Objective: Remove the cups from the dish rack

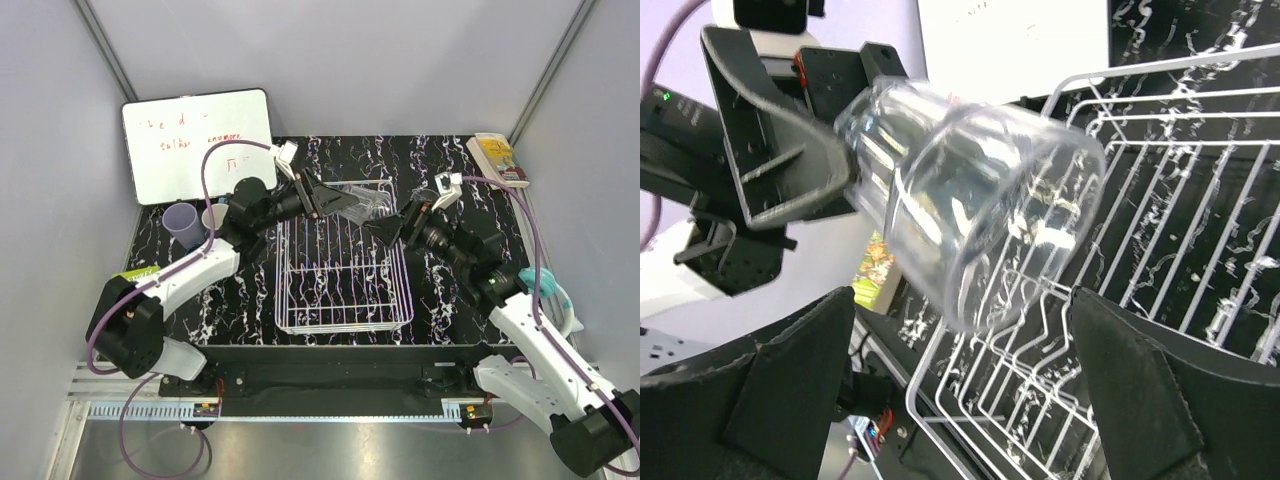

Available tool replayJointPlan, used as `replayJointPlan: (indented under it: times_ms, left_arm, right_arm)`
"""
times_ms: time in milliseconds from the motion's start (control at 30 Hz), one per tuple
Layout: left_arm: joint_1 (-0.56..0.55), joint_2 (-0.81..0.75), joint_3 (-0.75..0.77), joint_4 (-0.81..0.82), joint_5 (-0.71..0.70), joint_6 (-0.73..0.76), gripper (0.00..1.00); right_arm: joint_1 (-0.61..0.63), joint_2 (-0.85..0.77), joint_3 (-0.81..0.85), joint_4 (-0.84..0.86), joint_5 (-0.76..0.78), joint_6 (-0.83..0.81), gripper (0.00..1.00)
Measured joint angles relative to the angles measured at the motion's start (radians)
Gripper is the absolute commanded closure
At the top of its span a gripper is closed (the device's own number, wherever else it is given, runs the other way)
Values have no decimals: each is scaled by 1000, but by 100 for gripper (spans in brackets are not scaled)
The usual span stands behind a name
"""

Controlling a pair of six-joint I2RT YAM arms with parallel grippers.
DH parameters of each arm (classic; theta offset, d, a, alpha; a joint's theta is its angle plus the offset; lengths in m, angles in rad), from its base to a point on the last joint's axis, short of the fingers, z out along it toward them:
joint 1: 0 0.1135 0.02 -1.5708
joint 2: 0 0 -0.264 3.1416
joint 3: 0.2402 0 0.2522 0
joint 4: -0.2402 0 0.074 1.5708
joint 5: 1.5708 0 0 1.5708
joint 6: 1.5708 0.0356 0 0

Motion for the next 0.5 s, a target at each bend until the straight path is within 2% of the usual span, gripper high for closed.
replayJointPlan:
  times_ms: [367,433,500]
  left_arm:
    - [-58,33,-3,14,1,-11,100]
    - [-61,33,-4,14,-2,-10,100]
    - [-62,34,-4,14,-4,-10,100]
  right_arm:
    - [0,129,-11,159,-94,66,38]
    - [1,129,-14,171,-101,69,38]
    - [2,129,-15,179,-105,70,33]
